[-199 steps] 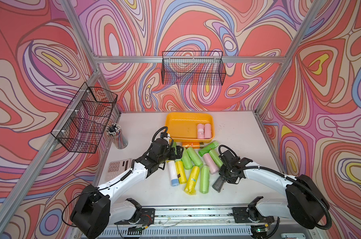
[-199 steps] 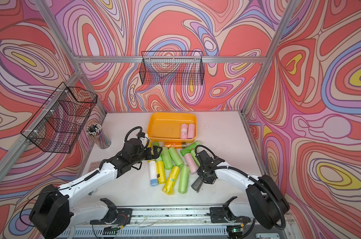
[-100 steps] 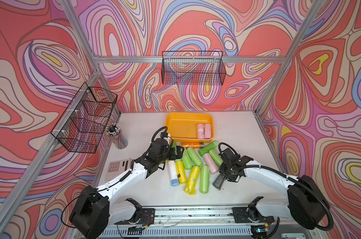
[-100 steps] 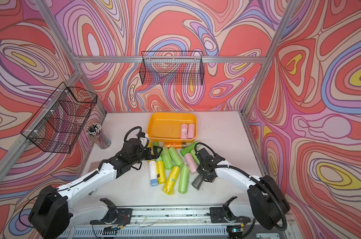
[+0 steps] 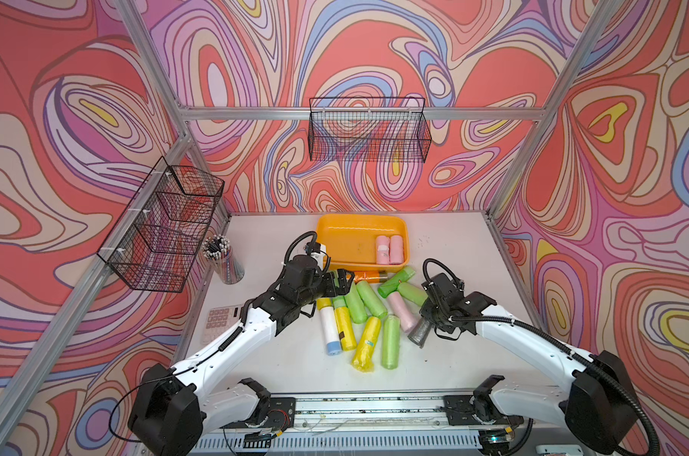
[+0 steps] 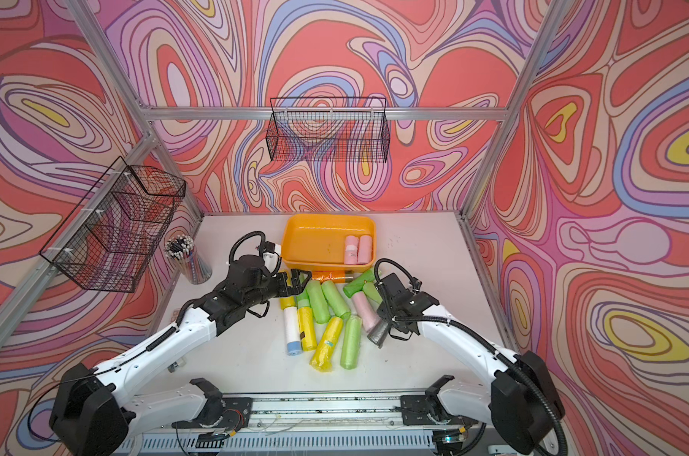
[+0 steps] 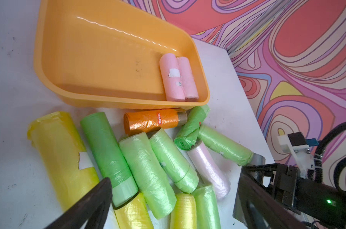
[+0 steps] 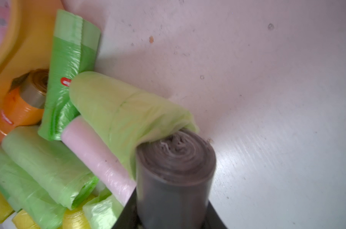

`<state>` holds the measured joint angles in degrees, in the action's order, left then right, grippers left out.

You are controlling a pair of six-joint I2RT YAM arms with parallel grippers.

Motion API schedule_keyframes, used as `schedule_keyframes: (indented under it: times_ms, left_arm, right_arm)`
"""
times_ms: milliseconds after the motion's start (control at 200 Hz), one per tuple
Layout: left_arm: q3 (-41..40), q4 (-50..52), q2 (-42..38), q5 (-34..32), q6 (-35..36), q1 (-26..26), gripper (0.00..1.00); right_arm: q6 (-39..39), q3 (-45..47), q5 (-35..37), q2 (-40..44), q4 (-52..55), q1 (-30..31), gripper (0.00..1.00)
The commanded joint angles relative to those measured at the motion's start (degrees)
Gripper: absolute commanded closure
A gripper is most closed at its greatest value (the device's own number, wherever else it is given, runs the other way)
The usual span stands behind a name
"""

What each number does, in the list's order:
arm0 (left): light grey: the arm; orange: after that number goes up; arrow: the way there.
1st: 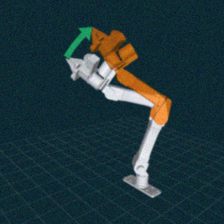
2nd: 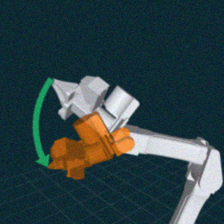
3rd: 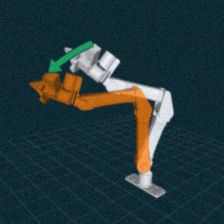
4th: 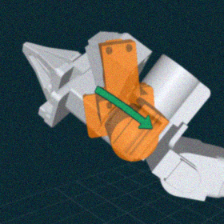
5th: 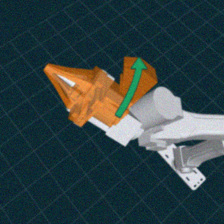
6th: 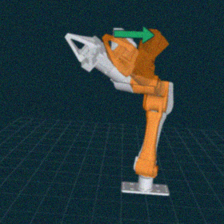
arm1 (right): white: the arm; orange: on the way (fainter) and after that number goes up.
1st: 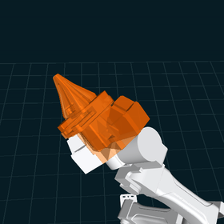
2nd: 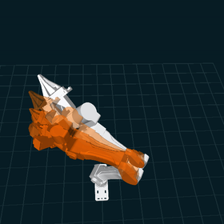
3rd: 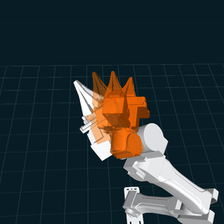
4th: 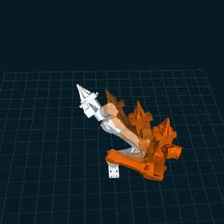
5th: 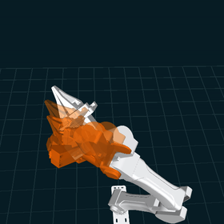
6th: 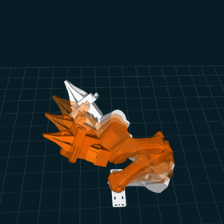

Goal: Put the roll of trash bags into the storage box
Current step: Pick up the roll of trash bags from the center of the board, then place the roll of trash bags in the storage box.

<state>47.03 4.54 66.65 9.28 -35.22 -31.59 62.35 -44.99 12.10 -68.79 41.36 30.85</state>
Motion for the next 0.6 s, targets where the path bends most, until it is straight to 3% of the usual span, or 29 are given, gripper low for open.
schedule_keyframes:
  times_ms: [0, 220, 596]
  left_arm:
    - [0.72, 2.31, -1.2, 1.8, -1.6, 0.13, 0.0]
    - [1.41, 2.76, -1.47, 3.56, -2.88, 0.13, 0.0]
    - [1.22, 4.44, -2.05, 0.34, -2.13, 0.13, 0.0]
  right_arm:
    - [-2.28, -3.12, 3.29, 0.07, -2.08, 0.23, 0.81]
    - [-6.15, -6.89, 3.97, -2.45, -5.47, 0.26, 0.81]
    - [-16.42, -18.16, 7.75, -10.34, -9.72, 0.04, 0.81]
